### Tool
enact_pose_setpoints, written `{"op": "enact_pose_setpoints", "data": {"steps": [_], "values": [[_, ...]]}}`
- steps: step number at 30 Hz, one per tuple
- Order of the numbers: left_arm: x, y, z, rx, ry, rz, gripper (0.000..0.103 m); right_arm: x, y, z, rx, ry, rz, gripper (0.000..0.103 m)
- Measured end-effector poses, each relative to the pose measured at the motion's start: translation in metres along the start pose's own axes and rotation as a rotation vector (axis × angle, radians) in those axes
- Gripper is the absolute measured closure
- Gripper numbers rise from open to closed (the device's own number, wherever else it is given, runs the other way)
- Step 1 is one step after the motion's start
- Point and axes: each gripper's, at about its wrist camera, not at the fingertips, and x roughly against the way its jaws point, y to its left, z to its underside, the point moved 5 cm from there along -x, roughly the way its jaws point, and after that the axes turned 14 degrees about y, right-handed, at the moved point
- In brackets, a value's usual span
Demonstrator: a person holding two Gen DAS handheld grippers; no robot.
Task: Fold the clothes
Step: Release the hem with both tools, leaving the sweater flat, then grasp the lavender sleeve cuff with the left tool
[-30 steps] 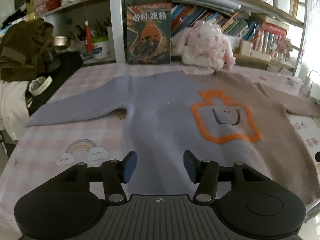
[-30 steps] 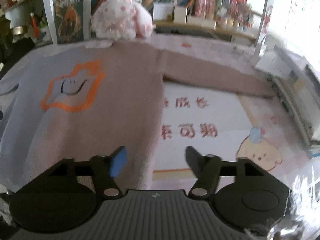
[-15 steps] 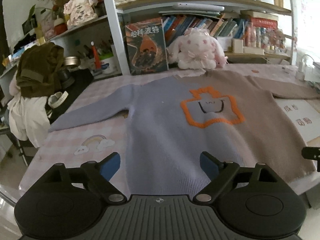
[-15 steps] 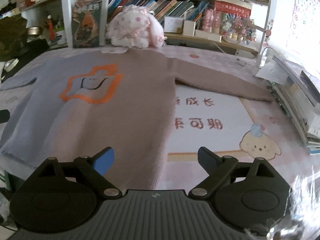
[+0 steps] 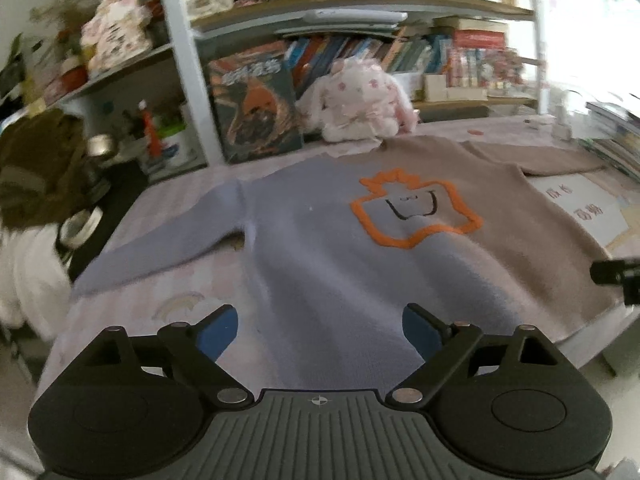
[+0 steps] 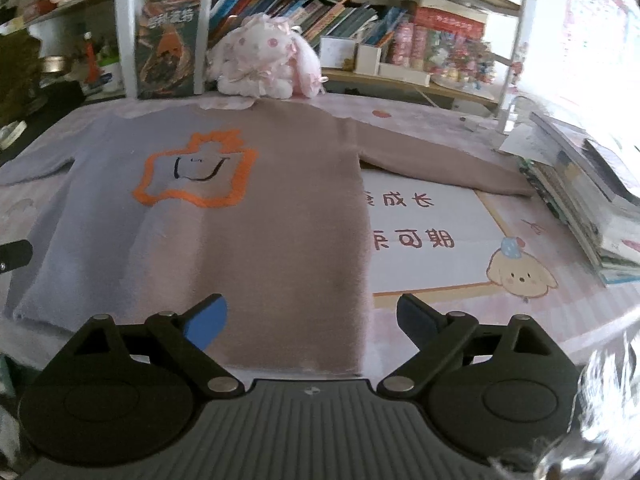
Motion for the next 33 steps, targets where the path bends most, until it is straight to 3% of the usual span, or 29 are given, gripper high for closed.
{"op": "enact_pose_setpoints", "data": {"steps": [4, 9, 15, 24, 27, 29, 33], "values": [[-0.008, 0.037, 0.000, -0.051, -0.009, 0.053, 0.010, 0.009, 0.034, 0.001, -0.067, -0.004, 0.063, 0.011], [-0.026, 0.087, 0.003, -0.044, -0.002, 0.097, 0.010, 0.018, 0.089, 0.009, -0.084, -0.022, 0.107, 0.008], [-0.047, 0.148, 0.001, 0.027, 0.007, 0.077, 0.010, 0.028, 0.132, 0.009, -0.091, -0.034, 0.150, 0.008], [-0.089, 0.243, 0.001, 0.407, 0.035, 0.106, 0.013, 0.028, 0.159, 0.004, -0.080, -0.006, 0.183, 0.007], [-0.101, 0.272, 0.003, 0.512, 0.042, 0.057, 0.026, 0.027, 0.165, 0.003, -0.066, 0.007, 0.196, 0.007], [-0.109, 0.291, 0.007, 0.589, 0.057, 0.027, 0.029, 0.028, 0.166, 0.003, -0.062, 0.012, 0.208, 0.007], [-0.122, 0.313, 0.013, 0.700, 0.074, 0.028, 0.040, 0.029, 0.164, 0.002, -0.074, 0.017, 0.232, 0.007]]}}
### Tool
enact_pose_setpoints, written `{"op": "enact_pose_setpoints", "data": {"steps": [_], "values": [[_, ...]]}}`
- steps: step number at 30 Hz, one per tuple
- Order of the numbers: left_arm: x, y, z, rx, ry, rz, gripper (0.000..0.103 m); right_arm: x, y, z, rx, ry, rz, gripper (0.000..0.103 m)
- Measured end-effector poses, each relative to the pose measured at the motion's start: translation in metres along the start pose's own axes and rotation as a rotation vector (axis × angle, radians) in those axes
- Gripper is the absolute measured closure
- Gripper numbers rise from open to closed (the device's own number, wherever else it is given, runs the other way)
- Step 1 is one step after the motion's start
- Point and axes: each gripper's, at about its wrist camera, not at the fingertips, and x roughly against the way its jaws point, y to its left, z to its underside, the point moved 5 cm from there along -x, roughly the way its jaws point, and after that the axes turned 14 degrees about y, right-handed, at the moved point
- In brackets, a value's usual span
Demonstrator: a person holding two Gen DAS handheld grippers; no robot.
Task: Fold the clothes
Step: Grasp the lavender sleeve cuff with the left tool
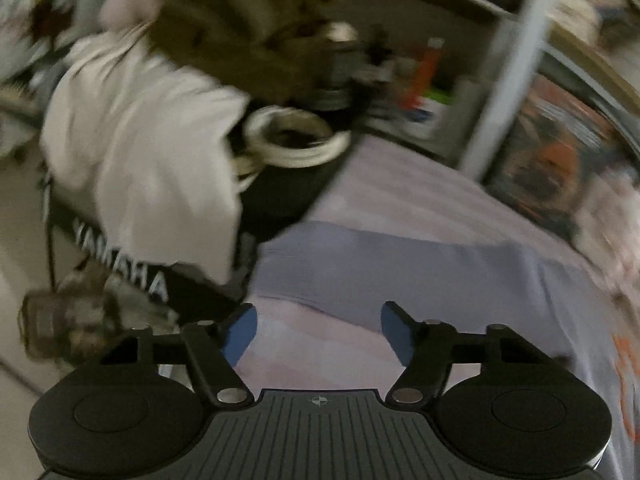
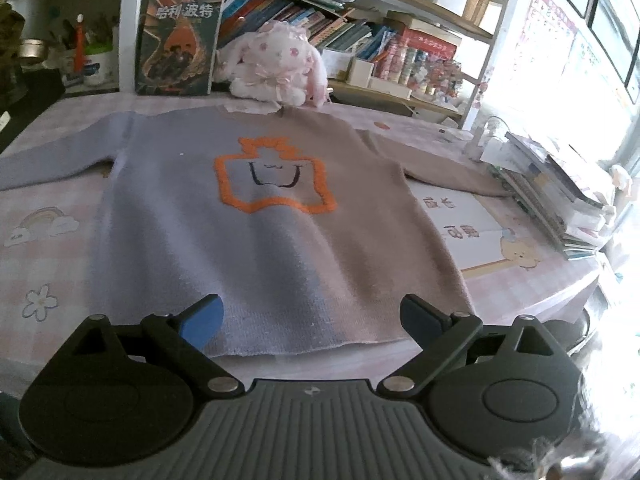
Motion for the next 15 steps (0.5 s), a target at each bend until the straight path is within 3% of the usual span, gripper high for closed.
{"op": "enact_pose_setpoints", "data": {"steps": [9, 14, 15], "values": [[-0.027, 0.041, -0.022, 0.231, 0.037, 0.017, 0.073, -0.002, -0.004, -0.001, -0.025, 0.021, 0.032, 0.007], [-0.022, 0.046, -0.027, 0.264, 0.014, 0.034, 0.098, -0.004, -0.002, -0.004, -0.025, 0.028, 0.039, 0.007], [-0.019, 0.045, -0.028, 0.267, 0.007, 0.037, 0.099, -0.004, -0.001, -0.005, -0.024, 0.029, 0.039, 0.007]]}}
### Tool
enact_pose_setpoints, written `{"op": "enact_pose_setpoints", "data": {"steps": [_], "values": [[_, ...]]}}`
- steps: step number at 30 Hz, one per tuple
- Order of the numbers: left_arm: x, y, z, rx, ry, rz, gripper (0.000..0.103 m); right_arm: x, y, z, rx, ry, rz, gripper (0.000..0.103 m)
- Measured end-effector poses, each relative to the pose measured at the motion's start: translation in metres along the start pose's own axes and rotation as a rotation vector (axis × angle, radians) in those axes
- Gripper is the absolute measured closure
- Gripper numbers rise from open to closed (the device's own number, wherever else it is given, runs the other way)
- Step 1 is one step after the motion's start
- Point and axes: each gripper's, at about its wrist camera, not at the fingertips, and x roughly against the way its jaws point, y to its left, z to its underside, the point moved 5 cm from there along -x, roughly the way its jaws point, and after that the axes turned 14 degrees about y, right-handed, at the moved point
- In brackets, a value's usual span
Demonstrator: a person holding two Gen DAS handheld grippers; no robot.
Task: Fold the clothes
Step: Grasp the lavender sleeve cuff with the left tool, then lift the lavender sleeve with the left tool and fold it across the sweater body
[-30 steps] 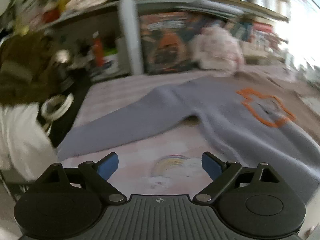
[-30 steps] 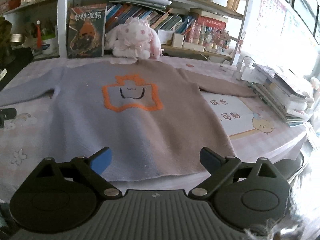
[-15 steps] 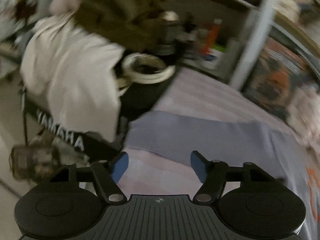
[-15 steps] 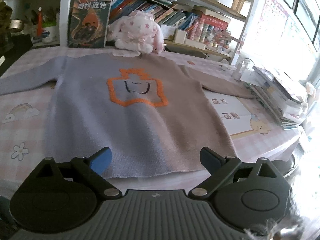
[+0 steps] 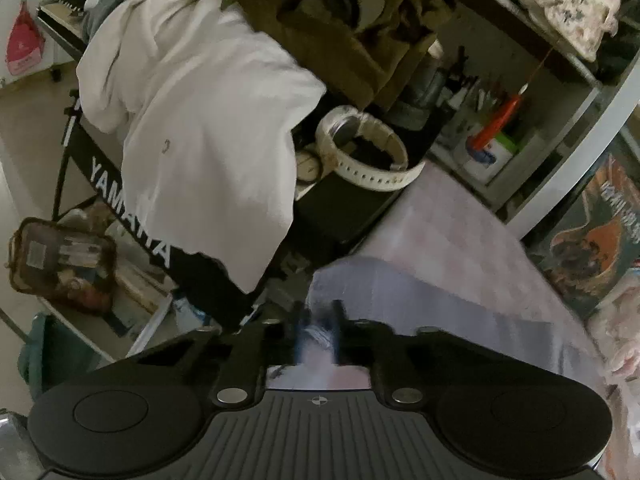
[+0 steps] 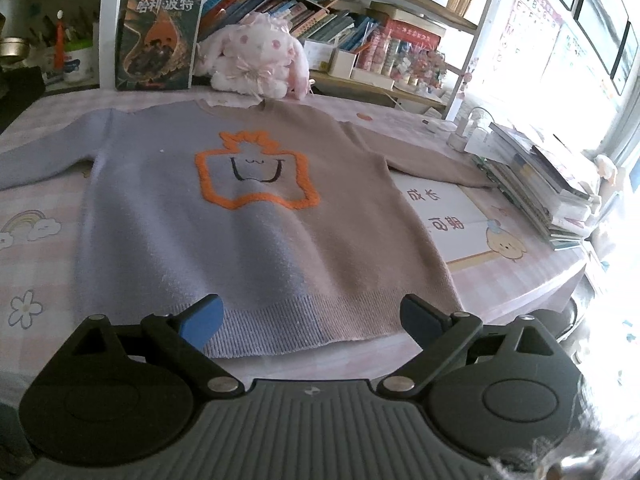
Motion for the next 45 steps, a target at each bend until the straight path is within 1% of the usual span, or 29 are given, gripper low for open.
{"op": "enact_pose_setpoints", "data": {"steps": [3, 7, 10, 15, 21, 27, 32, 37, 41, 45], "values": [[0.005, -0.004, 0.003, -0.006, -0.012, 0.023, 0.099, -0.001, 0.002, -0.003, 0.006, -0.002, -0.004, 0.007], [0.001, -0.008, 0.006, -0.010, 0.000, 0.068, 0.097, -0.003, 0.005, -0.006, 0.018, -0.005, -0.011, 0.007], [-0.002, -0.008, 0.008, -0.012, 0.008, 0.058, 0.096, -0.004, 0.007, -0.008, 0.028, -0.004, -0.014, 0.007], [-0.005, -0.005, 0.007, 0.006, 0.016, 0.066, 0.099, -0.005, 0.007, -0.009, 0.025, -0.003, -0.012, 0.007], [-0.002, -0.005, 0.007, 0.018, 0.003, 0.077, 0.100, -0.006, 0.006, -0.010, 0.026, -0.005, -0.012, 0.007], [0.009, -0.018, 0.004, -0.013, -0.040, 0.082, 0.100, -0.009, 0.001, -0.013, 0.035, -0.019, -0.024, 0.007], [0.030, -0.044, 0.005, -0.070, -0.096, 0.101, 0.100, -0.020, -0.014, -0.019, 0.059, -0.032, -0.067, 0.007], [0.052, -0.084, 0.015, -0.128, -0.160, 0.123, 0.100, -0.033, -0.033, -0.027, 0.093, -0.050, -0.118, 0.007], [0.063, -0.132, 0.030, -0.179, -0.197, 0.139, 0.100, -0.044, -0.048, -0.033, 0.120, -0.064, -0.158, 0.007], [0.067, -0.190, 0.054, -0.217, -0.210, 0.145, 0.100, -0.055, -0.069, -0.042, 0.152, -0.072, -0.210, 0.007]]}}
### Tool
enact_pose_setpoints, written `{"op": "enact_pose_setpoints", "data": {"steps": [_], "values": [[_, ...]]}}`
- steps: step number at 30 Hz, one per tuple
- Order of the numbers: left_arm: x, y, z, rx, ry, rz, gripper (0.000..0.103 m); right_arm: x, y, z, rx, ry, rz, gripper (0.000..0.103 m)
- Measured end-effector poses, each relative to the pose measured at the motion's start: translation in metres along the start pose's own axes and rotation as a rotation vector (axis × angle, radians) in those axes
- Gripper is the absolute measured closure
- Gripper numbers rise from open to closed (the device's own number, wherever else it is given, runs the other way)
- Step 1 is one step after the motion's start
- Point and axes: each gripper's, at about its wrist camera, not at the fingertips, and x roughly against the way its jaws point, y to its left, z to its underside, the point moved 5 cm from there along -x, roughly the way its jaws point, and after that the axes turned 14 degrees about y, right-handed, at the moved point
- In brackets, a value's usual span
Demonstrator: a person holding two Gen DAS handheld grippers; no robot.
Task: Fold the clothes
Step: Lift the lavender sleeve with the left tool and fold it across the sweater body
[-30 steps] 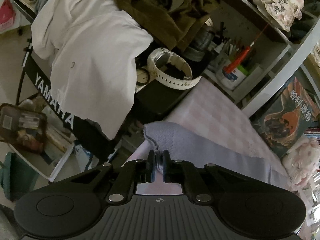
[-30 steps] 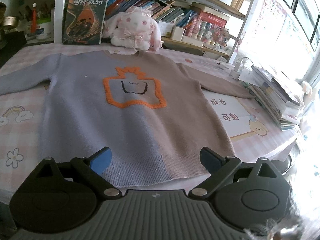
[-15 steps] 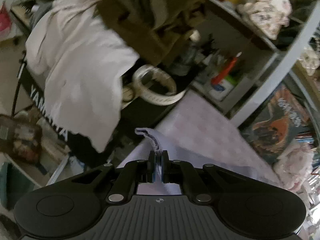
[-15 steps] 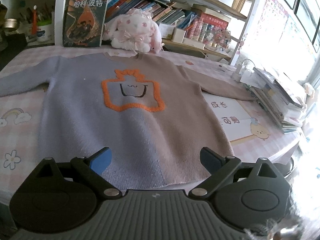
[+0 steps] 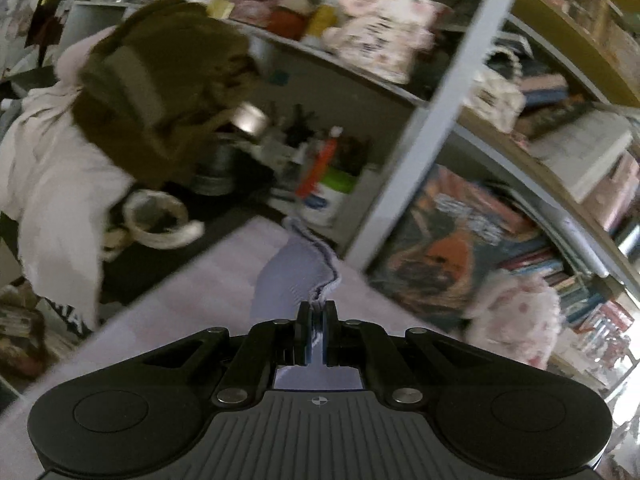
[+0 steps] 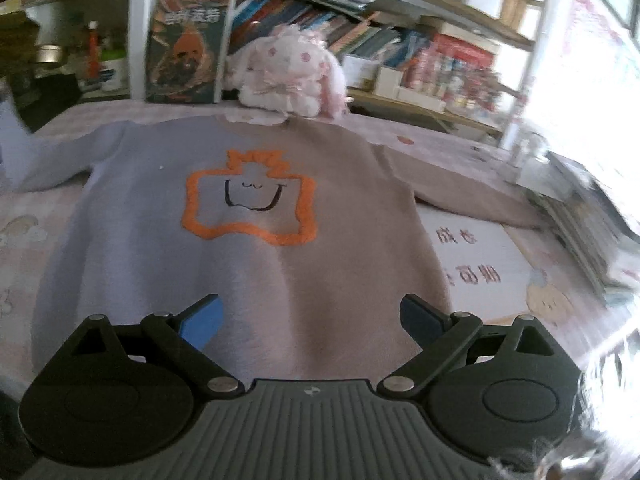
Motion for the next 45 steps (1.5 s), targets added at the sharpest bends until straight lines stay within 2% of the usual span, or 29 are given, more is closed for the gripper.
{"op": "enact_pose_setpoints", "data": {"steps": [9, 20, 27, 34, 45], "values": [[-0.020, -0.136, 0.036, -0.143, -0.004, -0.002, 0.100, -0.026, -0.085, -0.010, 0.036, 0.013, -0.116, 0.007], [-0.066, -0.242, 0.081, -0.293, 0.071, 0.008, 0.100, -0.051, -0.141, -0.010, 0.026, 0.044, -0.189, 0.007], [-0.082, -0.275, 0.116, -0.397, 0.120, 0.002, 0.100, -0.057, -0.155, -0.012, 0.039, 0.050, -0.209, 0.007], [-0.097, -0.298, 0.141, -0.448, 0.161, 0.023, 0.100, -0.063, -0.166, -0.012, 0.043, 0.068, -0.206, 0.007], [-0.114, -0.321, 0.163, -0.451, 0.189, 0.050, 0.100, -0.067, -0.184, -0.005, 0.016, 0.096, -0.181, 0.007]]}}
